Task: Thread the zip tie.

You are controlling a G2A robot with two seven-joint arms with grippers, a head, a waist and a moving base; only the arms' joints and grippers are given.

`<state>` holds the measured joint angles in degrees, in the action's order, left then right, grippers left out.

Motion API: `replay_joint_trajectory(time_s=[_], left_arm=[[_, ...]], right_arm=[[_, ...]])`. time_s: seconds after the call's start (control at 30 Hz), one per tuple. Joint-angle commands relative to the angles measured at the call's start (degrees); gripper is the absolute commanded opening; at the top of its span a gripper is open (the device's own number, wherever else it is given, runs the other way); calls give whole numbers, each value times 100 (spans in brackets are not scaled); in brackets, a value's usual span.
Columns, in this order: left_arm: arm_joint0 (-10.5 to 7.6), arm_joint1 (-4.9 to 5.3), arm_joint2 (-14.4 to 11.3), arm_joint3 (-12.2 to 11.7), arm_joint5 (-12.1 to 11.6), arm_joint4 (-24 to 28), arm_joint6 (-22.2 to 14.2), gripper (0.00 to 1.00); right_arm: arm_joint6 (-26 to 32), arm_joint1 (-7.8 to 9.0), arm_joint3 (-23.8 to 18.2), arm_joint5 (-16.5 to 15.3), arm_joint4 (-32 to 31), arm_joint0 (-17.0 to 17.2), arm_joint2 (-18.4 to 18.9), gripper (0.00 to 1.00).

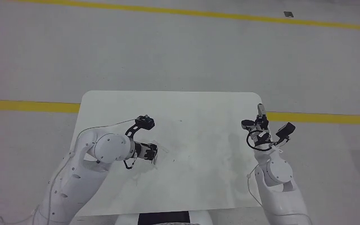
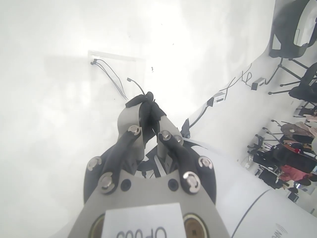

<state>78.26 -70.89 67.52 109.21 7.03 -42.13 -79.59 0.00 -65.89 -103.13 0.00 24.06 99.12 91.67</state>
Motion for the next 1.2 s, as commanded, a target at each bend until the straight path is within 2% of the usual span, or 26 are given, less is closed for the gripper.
replay_joint_trajectory(time_s=[0.0, 0.1, 0.2, 0.3, 0.37, 0.4, 0.47, 0.53, 0.6, 0.77, 1.07, 1.13, 1.17], left_arm=[[31, 8, 24, -54, -22, 77, 158, 0], [21, 55, 350, -215, -67, 677, 9, 0], [26, 157, 677, -478, -331, 1368, -5, 0], [43, 331, 897, -896, -878, 2104, -5, 0], [33, 478, 944, -1200, -1408, 2842, -5, 0], [24, 550, 941, -1317, -1600, 3095, -5, 0], [19, 710, 875, -1540, -2073, 3640, -5, 0], [-26, 906, 743, -1776, -2386, 4119, -5, 0], [-89, 1109, 556, -1934, -2630, 4332, -5, 0], [-203, 1510, 61, -1822, -2651, 5101, -5, 0], [-203, 1510, 61, -1822, -2651, 5101, -5, 0], [-201, 1511, 10, -1956, -2578, 5022, 178, 0], [-226, 1511, -11, -2027, -2625, 5018, 271, 0]], right_arm=[[0, 0, 0, 0, 0, 0, 0, 100], [0, 0, 0, 0, 0, 0, 0, 100], [0, 0, 0, 0, 0, 0, 0, 100], [0, 0, 0, 0, 0, 0, 0, 100], [0, 0, 0, 0, 0, 0, 0, 100], [0, 0, 0, 0, 0, 0, 0, 100], [0, 0, 0, 0, 0, 0, 0, 100], [0, 0, 0, 0, 0, 0, 0, 100], [0, 0, 0, 0, 0, 0, 0, 100], [0, 0, 0, 0, 0, 0, 0, 100], [0, 0, 0, 0, 0, 0, 0, 100], [0, 0, 0, 0, 0, 0, 0, 100], [0, 0, 0, 0, 0, 0, 0, 100]])
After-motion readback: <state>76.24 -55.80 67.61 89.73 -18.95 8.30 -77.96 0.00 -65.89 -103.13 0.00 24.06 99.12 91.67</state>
